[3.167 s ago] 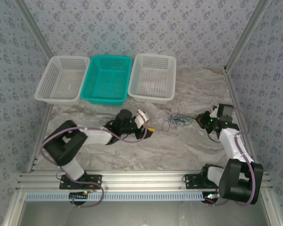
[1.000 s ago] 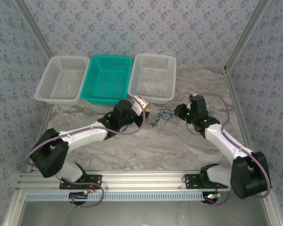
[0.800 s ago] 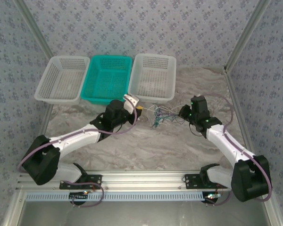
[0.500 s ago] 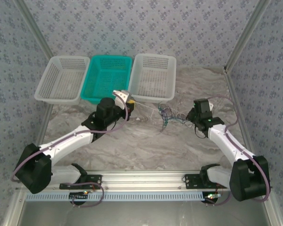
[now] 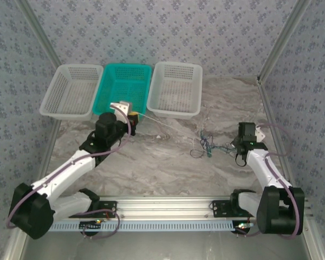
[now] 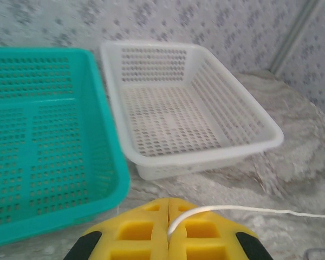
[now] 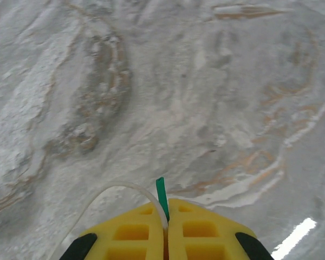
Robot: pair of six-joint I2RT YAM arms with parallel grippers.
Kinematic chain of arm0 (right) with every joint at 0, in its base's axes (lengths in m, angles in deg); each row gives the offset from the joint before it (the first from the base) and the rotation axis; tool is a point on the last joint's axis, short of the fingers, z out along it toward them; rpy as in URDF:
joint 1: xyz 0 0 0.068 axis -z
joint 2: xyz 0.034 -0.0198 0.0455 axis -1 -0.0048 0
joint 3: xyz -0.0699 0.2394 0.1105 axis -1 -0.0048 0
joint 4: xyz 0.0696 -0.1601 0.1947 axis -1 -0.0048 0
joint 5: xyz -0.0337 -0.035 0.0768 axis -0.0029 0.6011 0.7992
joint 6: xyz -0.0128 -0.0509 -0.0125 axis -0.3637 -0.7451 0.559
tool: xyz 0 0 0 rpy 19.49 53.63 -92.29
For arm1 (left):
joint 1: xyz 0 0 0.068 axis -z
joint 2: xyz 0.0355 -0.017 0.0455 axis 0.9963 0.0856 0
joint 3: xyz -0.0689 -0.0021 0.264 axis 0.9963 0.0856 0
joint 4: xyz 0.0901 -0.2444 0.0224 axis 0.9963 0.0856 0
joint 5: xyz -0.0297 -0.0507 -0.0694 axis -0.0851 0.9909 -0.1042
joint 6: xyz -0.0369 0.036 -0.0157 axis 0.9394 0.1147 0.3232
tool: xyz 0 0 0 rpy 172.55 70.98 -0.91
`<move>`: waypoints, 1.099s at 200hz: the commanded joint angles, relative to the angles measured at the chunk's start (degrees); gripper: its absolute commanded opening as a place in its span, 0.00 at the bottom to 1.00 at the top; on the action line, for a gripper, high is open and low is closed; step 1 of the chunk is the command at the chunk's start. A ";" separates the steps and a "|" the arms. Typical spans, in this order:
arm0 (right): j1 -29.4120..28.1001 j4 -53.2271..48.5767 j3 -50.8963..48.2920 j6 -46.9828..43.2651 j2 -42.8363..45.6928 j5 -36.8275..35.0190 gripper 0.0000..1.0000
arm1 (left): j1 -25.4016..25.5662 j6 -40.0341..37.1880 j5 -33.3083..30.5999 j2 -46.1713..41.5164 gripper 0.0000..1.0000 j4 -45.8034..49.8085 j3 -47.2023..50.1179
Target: Untangle the cables
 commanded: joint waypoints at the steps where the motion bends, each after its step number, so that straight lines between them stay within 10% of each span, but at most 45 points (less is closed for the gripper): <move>1: 2.53 -3.51 -0.29 3.82 0.73 -3.13 0.00 | -2.76 3.01 -1.90 -3.65 0.00 0.57 0.55; 126: 7.57 -6.88 -1.79 10.40 3.36 -7.92 0.00 | -14.90 11.58 -8.86 -12.10 0.00 18.52 -14.05; 198: 6.24 -3.58 -2.32 2.48 7.72 -0.67 0.00 | -14.79 11.10 16.04 -6.92 0.00 6.97 -19.83; 220: 5.07 -5.64 -1.44 1.84 9.04 -3.22 0.00 | -14.20 8.38 13.94 -6.90 0.00 6.53 -24.75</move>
